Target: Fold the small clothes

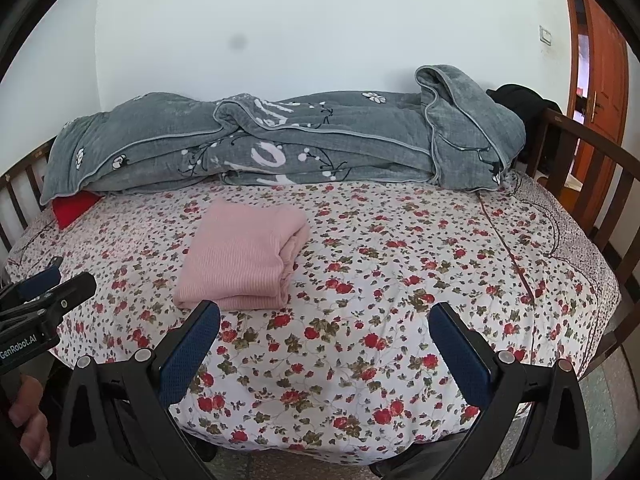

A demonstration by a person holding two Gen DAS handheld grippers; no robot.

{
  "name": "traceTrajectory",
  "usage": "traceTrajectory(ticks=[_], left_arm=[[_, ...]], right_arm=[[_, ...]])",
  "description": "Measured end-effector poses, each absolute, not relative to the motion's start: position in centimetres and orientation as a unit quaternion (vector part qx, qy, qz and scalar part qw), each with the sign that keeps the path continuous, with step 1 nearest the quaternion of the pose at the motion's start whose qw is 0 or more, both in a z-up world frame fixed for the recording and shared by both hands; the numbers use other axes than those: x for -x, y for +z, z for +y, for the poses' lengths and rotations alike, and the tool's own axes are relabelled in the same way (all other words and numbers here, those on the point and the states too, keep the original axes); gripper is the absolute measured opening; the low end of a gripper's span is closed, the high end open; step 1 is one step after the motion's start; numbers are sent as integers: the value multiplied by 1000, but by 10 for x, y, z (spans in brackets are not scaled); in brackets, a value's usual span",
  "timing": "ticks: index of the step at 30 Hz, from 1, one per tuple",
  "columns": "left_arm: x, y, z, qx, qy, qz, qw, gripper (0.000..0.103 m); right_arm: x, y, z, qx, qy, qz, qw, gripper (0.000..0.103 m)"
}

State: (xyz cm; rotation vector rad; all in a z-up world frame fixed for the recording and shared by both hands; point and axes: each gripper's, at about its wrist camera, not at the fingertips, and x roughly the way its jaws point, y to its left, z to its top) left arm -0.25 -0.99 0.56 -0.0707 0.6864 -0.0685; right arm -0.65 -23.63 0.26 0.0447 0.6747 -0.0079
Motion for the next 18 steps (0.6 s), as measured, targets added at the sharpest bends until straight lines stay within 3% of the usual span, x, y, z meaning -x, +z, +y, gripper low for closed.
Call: traceTrajectory(ticks=[18], left_arm=[[3, 5, -10, 35, -34, 337, 940, 83]], right_arm=[[8, 6, -239, -32, -4, 327, 944, 102]])
